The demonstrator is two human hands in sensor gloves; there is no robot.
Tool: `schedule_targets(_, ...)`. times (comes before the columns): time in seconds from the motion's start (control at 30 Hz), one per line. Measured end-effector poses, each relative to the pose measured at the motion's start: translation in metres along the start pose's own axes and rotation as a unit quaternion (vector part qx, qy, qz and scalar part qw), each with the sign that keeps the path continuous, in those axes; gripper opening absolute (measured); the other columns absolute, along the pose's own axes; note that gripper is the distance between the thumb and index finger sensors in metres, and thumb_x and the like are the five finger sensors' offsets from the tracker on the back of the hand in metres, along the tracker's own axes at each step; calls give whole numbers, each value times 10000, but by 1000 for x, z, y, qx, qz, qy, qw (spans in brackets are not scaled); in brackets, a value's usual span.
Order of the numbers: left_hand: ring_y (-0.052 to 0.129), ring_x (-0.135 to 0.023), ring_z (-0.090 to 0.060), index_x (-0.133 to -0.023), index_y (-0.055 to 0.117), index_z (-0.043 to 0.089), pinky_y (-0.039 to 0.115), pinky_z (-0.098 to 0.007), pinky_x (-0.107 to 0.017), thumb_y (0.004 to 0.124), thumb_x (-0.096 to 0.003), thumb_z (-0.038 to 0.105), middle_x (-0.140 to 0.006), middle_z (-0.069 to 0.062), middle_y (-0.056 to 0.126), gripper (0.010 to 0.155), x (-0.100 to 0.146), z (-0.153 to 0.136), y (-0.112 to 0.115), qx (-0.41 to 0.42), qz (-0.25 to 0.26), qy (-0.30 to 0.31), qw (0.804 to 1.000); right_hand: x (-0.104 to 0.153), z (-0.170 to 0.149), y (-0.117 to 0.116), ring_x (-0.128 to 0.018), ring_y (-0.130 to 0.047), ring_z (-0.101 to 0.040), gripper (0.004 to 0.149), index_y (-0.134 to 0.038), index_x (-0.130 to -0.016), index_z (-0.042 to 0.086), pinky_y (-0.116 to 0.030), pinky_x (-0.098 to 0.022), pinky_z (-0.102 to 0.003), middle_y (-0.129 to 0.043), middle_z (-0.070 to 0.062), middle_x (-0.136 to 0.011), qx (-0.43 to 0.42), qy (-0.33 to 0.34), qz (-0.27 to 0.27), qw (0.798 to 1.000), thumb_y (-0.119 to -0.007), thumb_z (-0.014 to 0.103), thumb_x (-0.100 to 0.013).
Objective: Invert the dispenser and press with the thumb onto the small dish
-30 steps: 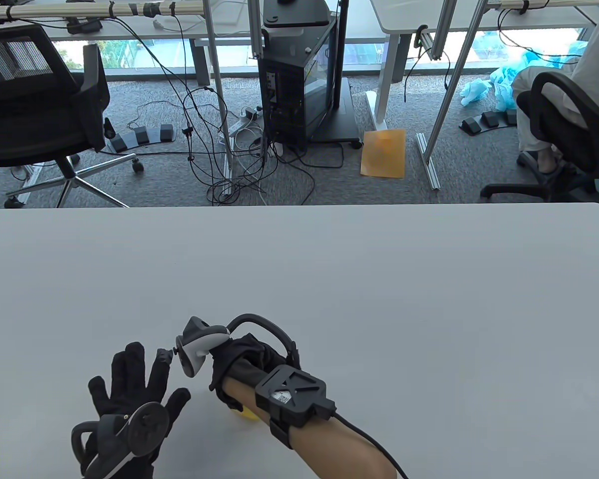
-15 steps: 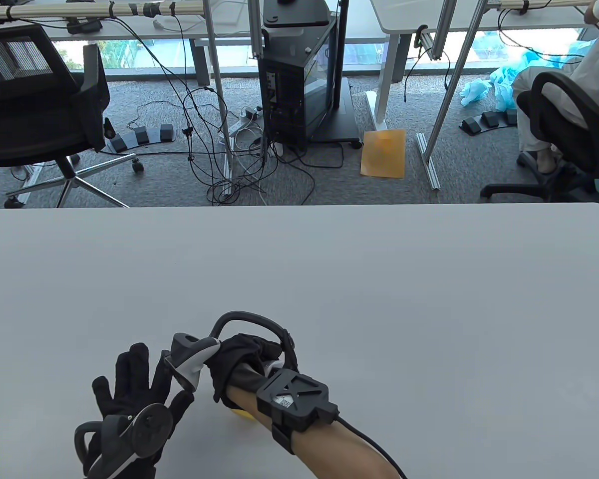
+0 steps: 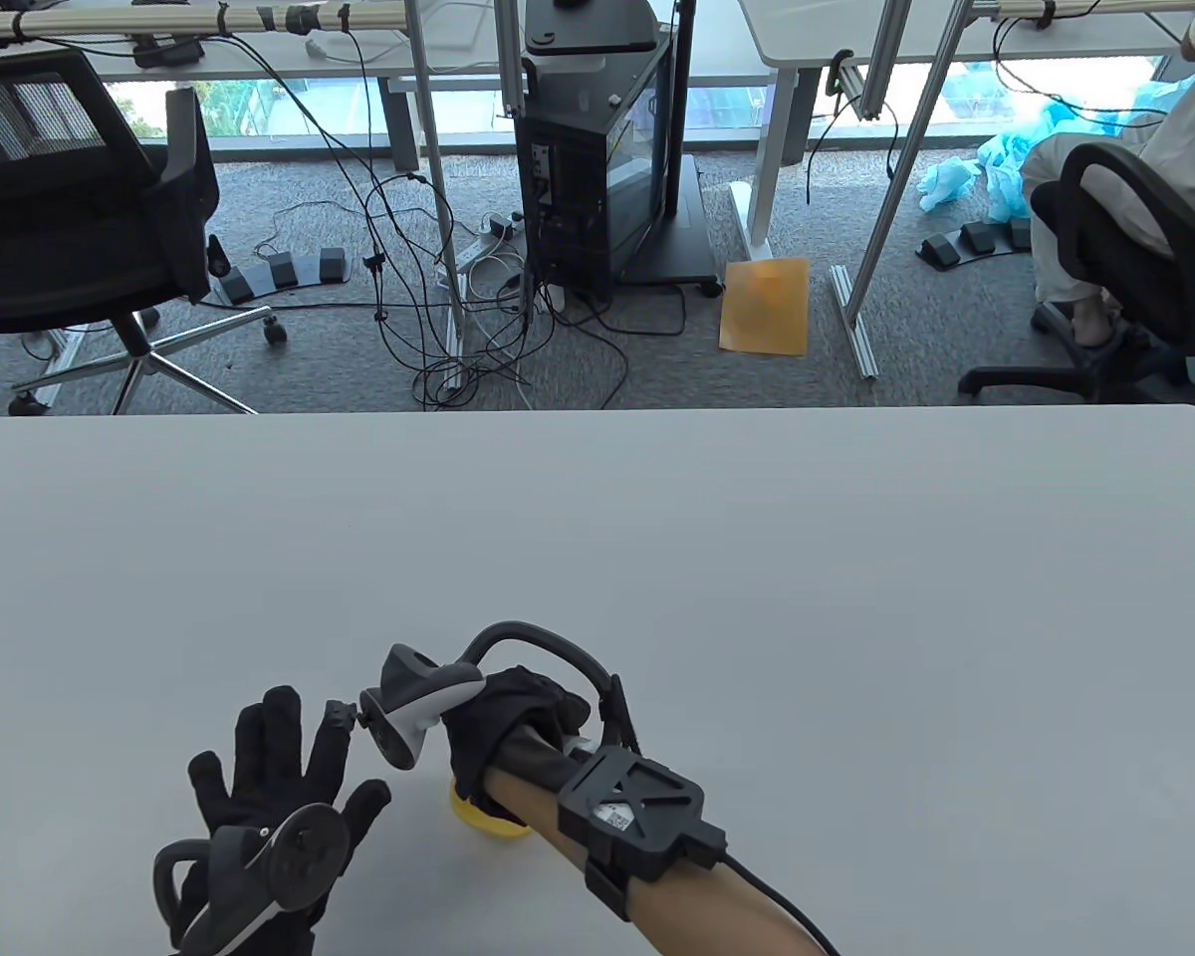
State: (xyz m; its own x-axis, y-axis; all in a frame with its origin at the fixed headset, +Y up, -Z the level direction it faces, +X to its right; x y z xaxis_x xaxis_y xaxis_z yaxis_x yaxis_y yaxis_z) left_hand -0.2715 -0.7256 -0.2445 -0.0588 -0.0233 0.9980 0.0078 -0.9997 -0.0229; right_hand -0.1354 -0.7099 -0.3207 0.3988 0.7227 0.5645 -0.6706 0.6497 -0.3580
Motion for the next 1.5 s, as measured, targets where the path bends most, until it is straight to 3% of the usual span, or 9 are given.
schedule_targets(0.13, 389, -1172, -508, -1233, 395, 306, 350, -782, -717, 393, -561, 704, -1288, -232, 288, 781, 0, 0, 0, 3, -2, 0, 1000, 25, -16, 0, -605, -1011, -389, 788, -700, -1001, -104, -862, -405, -527, -868, -309, -819, -44, 15, -90, 995, -758, 556, -573)
schedule_targets(0.3, 391, -1172, -504, -1232, 394, 307, 351, -782, -717, 393, -561, 702, -1287, -231, 289, 779, -1, 0, 0, 7, -3, 0, 1000, 71, -50, -9, -600, -1018, -383, 790, -704, -994, -106, -869, -399, -520, -873, -306, -813, -131, 19, -245, 960, -754, 558, -570)
schedule_targets(0.43, 390, -1172, -504, -1232, 391, 307, 351, -781, -718, 390, -561, 703, -1287, -231, 288, 779, 1, 3, -3, 9, 6, 7, 1000, 115, -83, -33, -597, -1019, -391, 793, -705, -988, -119, -870, -394, -524, -875, -314, -807, -206, 8, -379, 902, -760, 551, -567)
schedule_targets(0.63, 391, -1171, -506, -1233, 392, 307, 351, -783, -716, 390, -561, 704, -1287, -232, 289, 781, 3, 5, -7, 12, 17, 12, 1000, 164, -121, -92, -646, -993, -428, 800, -669, -1010, -128, -852, -414, -555, -844, -330, -846, -290, -36, -517, 804, -783, 527, -565)
schedule_targets(0.8, 390, -1173, -505, -1232, 390, 308, 351, -782, -717, 389, -561, 703, -1288, -230, 287, 779, 2, 6, -6, 12, 14, 11, 1000, 177, -143, -141, -709, -950, -449, 804, -618, -1038, -122, -826, -448, -576, -796, -330, -899, -325, -81, -565, 754, -803, 500, -564)
schedule_targets(1.0, 389, -1172, -504, -1232, 390, 310, 351, -781, -718, 388, -561, 703, -1288, -229, 287, 778, 1, 3, -6, 14, 9, 7, 1000, 172, -160, -190, -750, -907, -477, 807, -576, -1055, -120, -798, -468, -599, -749, -342, -935, -357, -139, -600, 702, -840, 451, -549)
schedule_targets(1.1, 390, -1171, -505, -1233, 388, 307, 351, -781, -717, 387, -562, 702, -1287, -231, 287, 779, 0, 2, -4, 13, 5, 5, 1000, 168, -167, -203, -766, -888, -484, 805, -556, -1061, -116, -787, -479, -603, -726, -342, -949, -367, -164, -580, 709, -847, 431, -546)
schedule_targets(1.33, 390, -1172, -503, -1232, 390, 310, 352, -780, -718, 386, -561, 702, -1287, -228, 286, 777, -1, 8, -2, 10, -2, 10, 1000, 175, -182, -229, -750, -892, -496, 774, -577, -1048, -122, -795, -467, -591, -720, -372, -935, -381, -242, -577, 681, -856, 394, -543)
schedule_targets(1.5, 393, -1171, -504, -1232, 392, 309, 354, -780, -717, 388, -560, 703, -1287, -228, 291, 779, -1, 10, -1, 8, -4, 12, 1000, 182, -185, -234, -778, -841, -531, 708, -568, -1050, -119, -757, -485, -625, -690, -373, -948, -377, -276, -584, 664, -836, 313, -557)
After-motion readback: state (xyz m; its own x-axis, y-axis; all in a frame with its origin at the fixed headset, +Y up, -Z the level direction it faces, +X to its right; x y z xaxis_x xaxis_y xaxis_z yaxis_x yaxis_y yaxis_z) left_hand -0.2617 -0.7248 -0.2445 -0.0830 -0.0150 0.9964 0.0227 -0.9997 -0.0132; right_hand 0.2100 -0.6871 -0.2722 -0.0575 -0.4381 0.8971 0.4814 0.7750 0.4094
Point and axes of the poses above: the tracker on the back of each hand, its own z axis roughly to the thumb side, its own x axis roughly from the fingertips to the wrist, y = z × x, the point moved 5 cm from there along -x, roughly from the wrist to the fingertips
